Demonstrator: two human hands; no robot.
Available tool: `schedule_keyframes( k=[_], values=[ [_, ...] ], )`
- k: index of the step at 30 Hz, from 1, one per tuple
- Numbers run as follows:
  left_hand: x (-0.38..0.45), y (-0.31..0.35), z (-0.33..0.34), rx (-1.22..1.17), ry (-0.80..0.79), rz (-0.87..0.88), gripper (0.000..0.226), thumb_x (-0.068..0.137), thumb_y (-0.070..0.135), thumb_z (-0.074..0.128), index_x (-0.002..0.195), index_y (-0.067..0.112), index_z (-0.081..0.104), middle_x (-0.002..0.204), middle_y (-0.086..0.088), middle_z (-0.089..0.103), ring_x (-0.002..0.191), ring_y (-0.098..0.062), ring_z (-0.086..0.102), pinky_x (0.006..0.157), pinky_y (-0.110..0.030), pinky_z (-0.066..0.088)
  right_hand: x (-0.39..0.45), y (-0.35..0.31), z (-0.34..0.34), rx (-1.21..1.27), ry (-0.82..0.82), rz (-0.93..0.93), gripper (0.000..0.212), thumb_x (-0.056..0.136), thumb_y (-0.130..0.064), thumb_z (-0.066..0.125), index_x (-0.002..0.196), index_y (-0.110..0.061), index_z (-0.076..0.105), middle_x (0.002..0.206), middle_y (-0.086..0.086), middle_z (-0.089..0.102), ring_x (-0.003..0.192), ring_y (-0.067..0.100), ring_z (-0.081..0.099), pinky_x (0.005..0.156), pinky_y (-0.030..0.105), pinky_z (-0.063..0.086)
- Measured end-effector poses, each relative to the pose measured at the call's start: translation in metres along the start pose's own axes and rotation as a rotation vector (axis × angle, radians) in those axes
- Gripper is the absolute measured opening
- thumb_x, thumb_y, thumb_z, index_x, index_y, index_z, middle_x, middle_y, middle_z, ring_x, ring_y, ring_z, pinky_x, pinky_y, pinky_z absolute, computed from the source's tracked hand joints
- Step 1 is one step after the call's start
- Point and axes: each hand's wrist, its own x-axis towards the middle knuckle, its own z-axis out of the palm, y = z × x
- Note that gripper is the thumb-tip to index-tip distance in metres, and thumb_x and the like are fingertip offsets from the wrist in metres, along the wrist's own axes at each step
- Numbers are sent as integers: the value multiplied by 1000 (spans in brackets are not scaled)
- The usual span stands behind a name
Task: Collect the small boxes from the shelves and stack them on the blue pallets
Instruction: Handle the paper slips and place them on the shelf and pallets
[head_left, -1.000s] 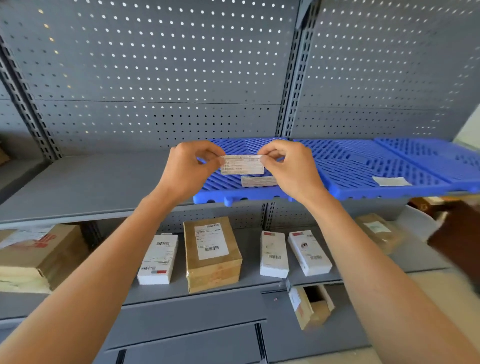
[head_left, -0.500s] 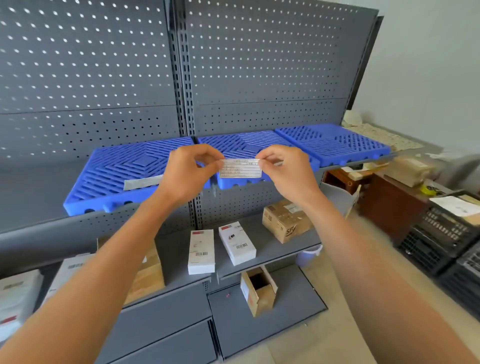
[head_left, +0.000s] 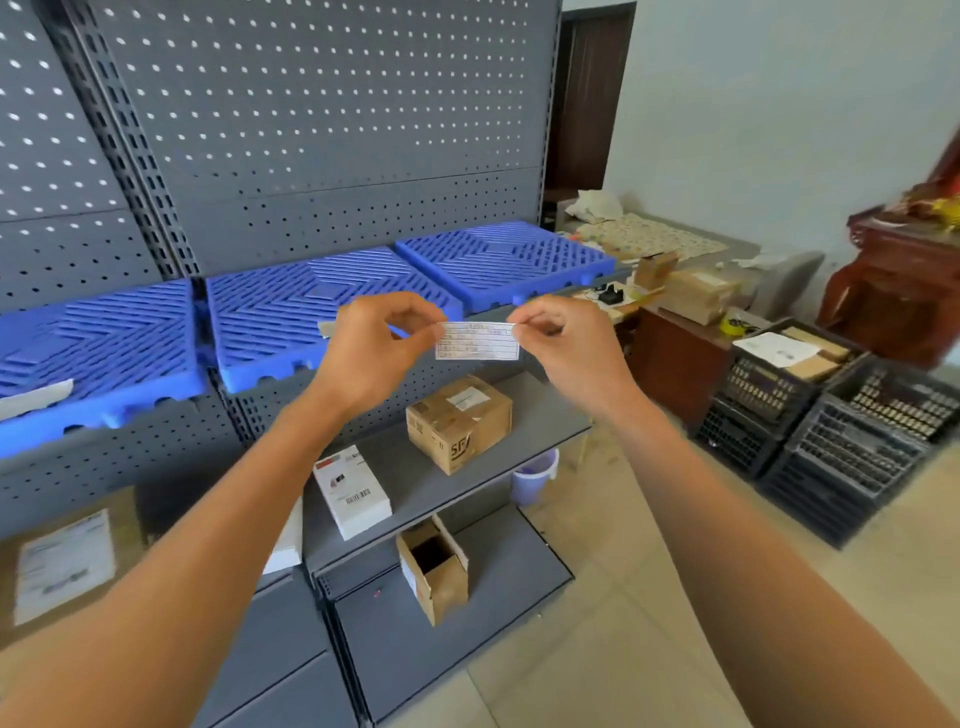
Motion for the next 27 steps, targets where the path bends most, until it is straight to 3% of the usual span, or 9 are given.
schedule_keyframes(
  k=[4, 18, 27],
  values=[
    [22, 10, 37, -20, -31, 46, 6, 92, 20, 72, 95, 24, 75, 90, 16, 74, 86, 0, 67, 75, -15, 51, 7, 29, -26, -26, 30, 42, 12, 89, -10, 69, 92, -20, 75, 90, -10, 72, 88, 3, 68, 79, 18, 50],
    [134, -19, 117, -122, -64, 32, 6, 92, 17, 72, 94, 22, 74, 87, 10, 75, 88, -2, 68, 79, -29, 54, 102, 115, -54, -30, 55, 93, 13, 92, -12, 66, 96, -18, 76, 94, -12, 74, 87, -2, 66, 70, 5, 44],
    [193, -44, 121, -62, -47, -27, 9, 91, 16, 72, 98, 23, 74, 84, 11, 74, 82, 5, 66, 77, -14, 46, 181, 142, -36, -55, -2, 44, 13, 93, -11, 65, 97, -18, 76, 93, -13, 71, 84, -12, 61, 71, 1, 41]
  ],
)
